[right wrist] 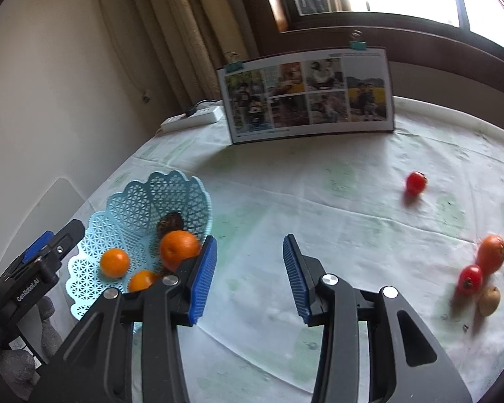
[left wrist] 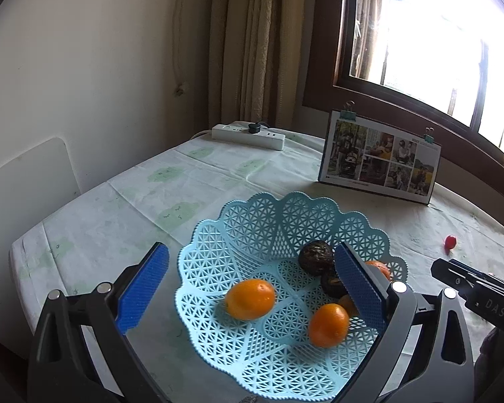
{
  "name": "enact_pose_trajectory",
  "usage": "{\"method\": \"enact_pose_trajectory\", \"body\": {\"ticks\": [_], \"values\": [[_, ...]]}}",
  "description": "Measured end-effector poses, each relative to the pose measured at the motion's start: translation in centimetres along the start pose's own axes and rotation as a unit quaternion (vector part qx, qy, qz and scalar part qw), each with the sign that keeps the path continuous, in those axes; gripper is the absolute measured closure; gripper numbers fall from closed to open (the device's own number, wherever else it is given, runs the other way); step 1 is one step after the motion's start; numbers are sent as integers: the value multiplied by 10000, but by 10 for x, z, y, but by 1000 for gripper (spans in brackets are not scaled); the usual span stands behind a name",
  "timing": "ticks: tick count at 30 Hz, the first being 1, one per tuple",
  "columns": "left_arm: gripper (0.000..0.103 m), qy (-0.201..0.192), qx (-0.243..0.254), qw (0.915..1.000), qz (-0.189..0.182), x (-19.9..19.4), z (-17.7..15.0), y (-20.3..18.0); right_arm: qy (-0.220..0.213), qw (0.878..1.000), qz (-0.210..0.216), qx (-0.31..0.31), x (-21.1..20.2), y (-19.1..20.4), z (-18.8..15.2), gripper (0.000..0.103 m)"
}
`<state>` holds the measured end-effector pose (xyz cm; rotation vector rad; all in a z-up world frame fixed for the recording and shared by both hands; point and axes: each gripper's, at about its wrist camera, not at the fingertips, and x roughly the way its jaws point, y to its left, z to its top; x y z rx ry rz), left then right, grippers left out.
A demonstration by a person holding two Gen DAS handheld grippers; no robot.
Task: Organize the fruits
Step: 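Carry both fruits over the blue basket and open both tools to release them, then move the right tool back to the fruits and grasp another orange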
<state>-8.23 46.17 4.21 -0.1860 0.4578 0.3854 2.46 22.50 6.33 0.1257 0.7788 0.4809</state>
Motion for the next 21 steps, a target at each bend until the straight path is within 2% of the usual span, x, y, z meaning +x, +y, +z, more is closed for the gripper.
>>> {"method": "enact_pose_trajectory", "body": {"ticks": [12, 16, 21], "values": [[3, 21, 207, 9996, -197, -4, 1, -27, -95, 9983, -422, 389, -18, -57, -7, 60], [3, 7, 361, 9990, -270, -6, 1, -41, -155, 9967, -588, 533, -27, -78, -10, 55], [3, -3, 497, 9981, -361, -9, 0, -55, -203, 9936, -852, 712, -35, -107, -13, 55]]}}
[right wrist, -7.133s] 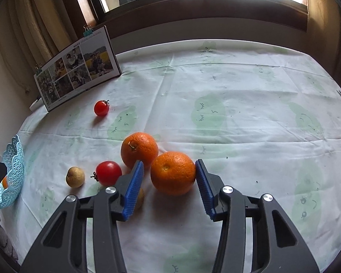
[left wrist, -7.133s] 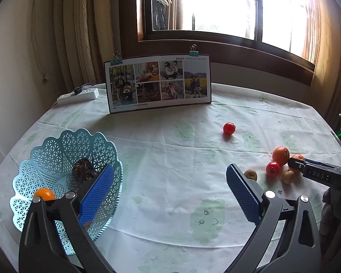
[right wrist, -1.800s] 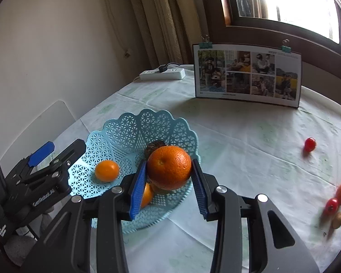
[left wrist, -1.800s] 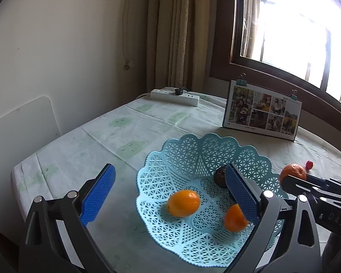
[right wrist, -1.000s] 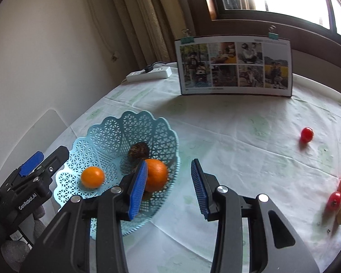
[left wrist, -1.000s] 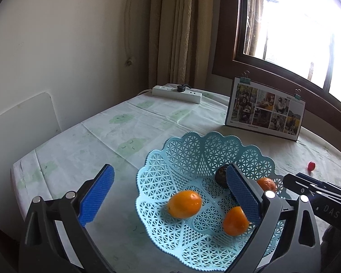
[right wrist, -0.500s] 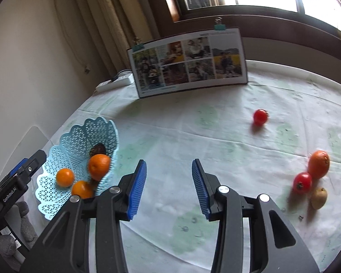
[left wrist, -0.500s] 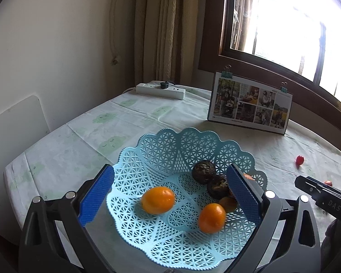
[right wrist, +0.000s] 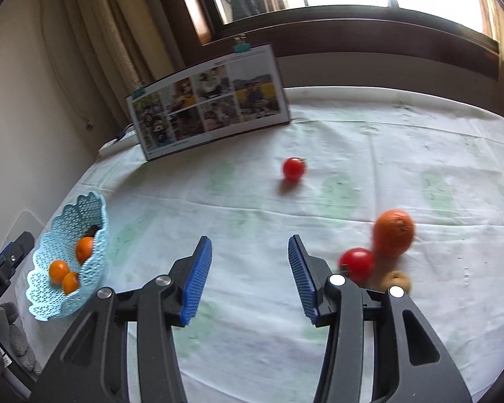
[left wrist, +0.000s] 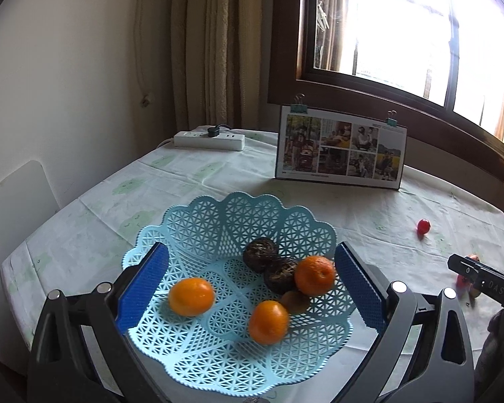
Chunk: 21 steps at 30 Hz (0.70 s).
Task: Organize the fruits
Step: 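Move the right tool back to the fruits and grasp another orange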
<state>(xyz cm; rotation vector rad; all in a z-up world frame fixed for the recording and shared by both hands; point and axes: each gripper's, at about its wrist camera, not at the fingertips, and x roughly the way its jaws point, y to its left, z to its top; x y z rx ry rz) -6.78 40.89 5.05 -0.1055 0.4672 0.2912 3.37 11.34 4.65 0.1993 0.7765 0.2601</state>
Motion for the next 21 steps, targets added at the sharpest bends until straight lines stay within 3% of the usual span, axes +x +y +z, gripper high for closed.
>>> {"method": "enact_pose_trajectory", "body": {"ticks": [10, 21], "values": [[3, 14, 205, 9996, -177, -1, -2, -26, 34, 9974, -654, 283, 8, -55, 6, 55], [3, 0, 314, 9993, -225, -5, -2, -35, -165, 9961, -854, 158, 8, -65, 16, 53]]}}
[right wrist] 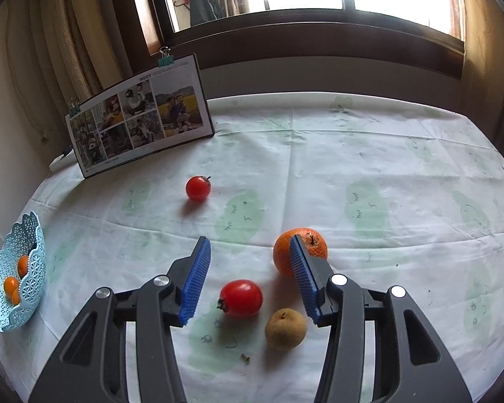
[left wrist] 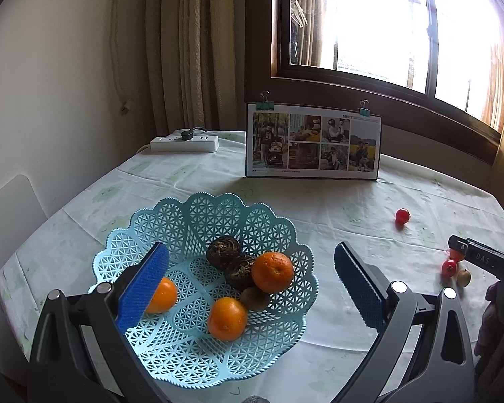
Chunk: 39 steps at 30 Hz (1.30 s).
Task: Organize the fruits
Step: 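Move the right tool back to the fruits and grasp another orange, then grasp a red tomato with the left tool while the right tool holds the orange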
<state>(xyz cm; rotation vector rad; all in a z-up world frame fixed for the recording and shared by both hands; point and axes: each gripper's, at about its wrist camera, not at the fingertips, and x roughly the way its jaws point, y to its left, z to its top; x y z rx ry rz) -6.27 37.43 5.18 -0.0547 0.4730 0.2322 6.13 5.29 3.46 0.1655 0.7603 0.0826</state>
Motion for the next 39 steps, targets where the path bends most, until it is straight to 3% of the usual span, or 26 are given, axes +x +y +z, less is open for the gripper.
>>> {"method": "enact_pose_trajectory", "body": {"ticks": [15, 20, 27, 39], "values": [[3, -3, 119, 9999, -105, -3, -1, -14, 45, 9973, -652, 329, 15, -46, 8, 47], [3, -14, 164, 9998, -132, -4, 0, -19, 306, 9964, -620, 488, 28, -62, 9, 49], [3, 12, 246, 9995, -182, -4, 0, -28, 432, 9964, -562, 475, 36, -67, 12, 64], [3, 210, 672, 9958, -578, 8, -5, -75, 319, 9982, -261, 437, 7, -71, 7, 64]]}}
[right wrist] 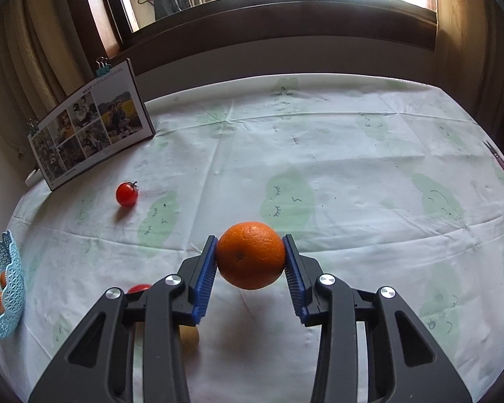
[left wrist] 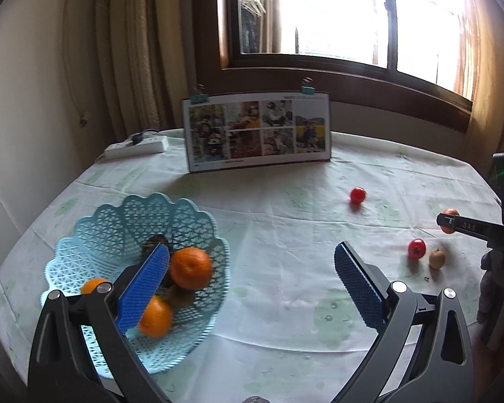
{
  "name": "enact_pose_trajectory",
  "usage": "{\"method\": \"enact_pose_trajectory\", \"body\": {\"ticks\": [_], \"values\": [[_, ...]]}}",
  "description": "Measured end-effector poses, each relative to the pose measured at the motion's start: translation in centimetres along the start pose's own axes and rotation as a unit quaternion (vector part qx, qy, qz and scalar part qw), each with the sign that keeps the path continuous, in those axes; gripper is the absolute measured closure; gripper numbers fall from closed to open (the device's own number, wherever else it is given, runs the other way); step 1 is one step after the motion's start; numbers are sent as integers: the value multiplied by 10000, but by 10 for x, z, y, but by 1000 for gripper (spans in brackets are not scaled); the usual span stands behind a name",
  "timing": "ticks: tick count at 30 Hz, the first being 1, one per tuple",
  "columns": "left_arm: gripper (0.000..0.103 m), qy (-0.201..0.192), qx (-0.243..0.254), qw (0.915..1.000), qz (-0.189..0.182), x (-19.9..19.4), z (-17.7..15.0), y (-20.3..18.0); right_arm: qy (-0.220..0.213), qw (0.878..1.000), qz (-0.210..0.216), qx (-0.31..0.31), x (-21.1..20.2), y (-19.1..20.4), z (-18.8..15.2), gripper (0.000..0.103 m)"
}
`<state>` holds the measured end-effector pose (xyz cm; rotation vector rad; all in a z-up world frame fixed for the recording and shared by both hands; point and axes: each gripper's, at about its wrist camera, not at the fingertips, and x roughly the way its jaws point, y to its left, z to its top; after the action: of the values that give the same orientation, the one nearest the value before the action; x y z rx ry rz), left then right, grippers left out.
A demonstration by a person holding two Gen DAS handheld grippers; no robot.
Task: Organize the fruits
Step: 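Grasp a red tomato with the left tool while the right tool holds the orange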
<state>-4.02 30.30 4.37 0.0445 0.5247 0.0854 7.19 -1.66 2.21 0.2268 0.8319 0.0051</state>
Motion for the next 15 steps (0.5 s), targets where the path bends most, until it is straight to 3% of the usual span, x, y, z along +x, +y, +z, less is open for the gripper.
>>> {"method": "enact_pose_trajectory", "body": {"ticks": [11, 15], "values": [[3, 304, 719, 9947, -670, 31, -3, -70, 12, 9997, 214, 145, -18, -18, -18, 64], [3, 464, 1024, 9907, -761, 44, -7, -94, 53, 9994, 297, 172, -16, -18, -19, 64]]}}
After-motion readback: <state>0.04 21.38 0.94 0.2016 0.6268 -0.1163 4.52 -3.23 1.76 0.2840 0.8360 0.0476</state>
